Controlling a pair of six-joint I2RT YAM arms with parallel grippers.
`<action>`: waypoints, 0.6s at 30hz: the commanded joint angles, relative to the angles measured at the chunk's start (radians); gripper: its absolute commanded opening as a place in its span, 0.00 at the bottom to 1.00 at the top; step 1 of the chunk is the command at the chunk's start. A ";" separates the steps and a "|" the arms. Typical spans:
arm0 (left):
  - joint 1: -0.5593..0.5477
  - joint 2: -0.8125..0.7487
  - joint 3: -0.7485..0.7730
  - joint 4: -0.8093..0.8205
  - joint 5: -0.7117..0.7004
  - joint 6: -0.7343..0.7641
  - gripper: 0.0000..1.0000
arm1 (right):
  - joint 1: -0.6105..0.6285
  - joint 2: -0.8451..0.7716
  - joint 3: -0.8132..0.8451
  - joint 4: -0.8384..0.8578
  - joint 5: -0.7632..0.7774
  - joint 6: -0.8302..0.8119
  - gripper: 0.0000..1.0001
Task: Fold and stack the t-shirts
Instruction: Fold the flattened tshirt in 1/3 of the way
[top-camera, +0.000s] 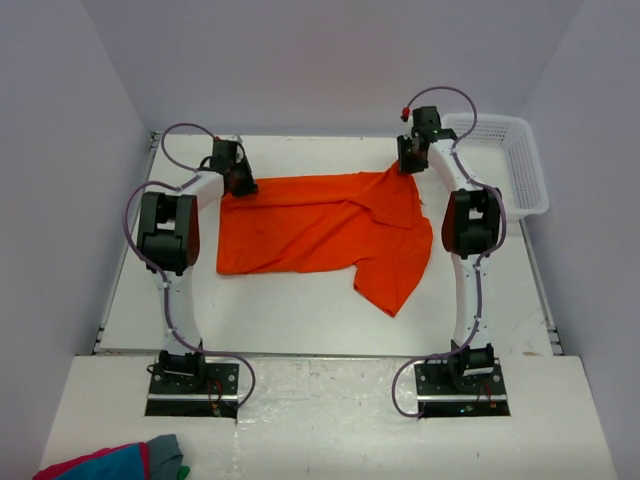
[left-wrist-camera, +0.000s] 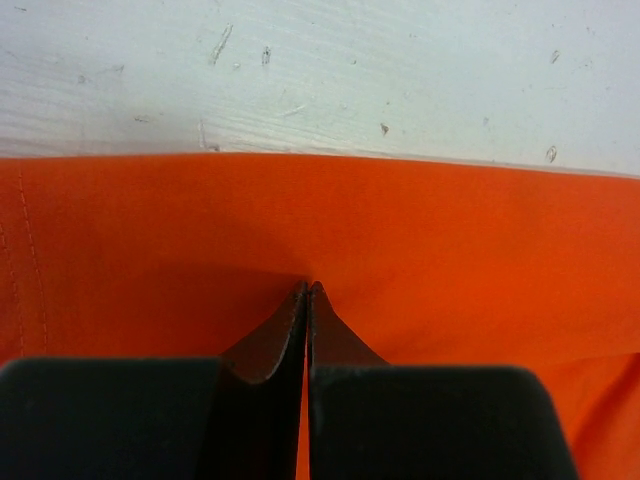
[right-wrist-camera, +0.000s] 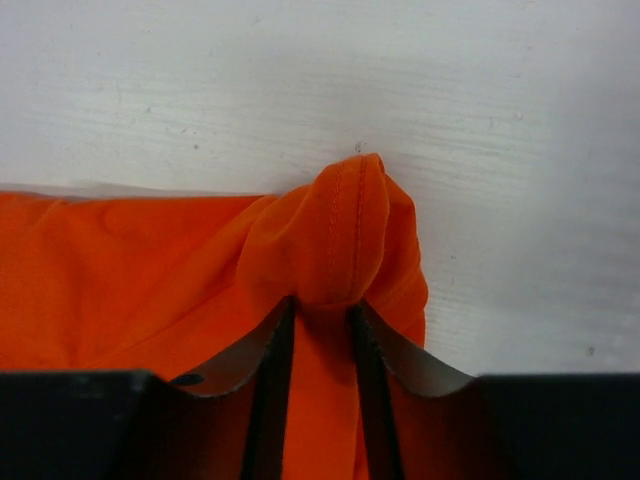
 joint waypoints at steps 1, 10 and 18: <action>0.005 0.010 -0.009 0.005 -0.012 0.024 0.00 | -0.014 0.009 0.065 0.008 -0.009 0.011 0.26; 0.019 0.010 -0.035 -0.027 -0.057 0.029 0.00 | -0.032 0.004 0.082 0.003 0.060 0.020 0.00; 0.036 0.011 -0.061 -0.025 -0.067 0.029 0.00 | -0.040 -0.016 0.004 -0.041 0.121 0.029 0.00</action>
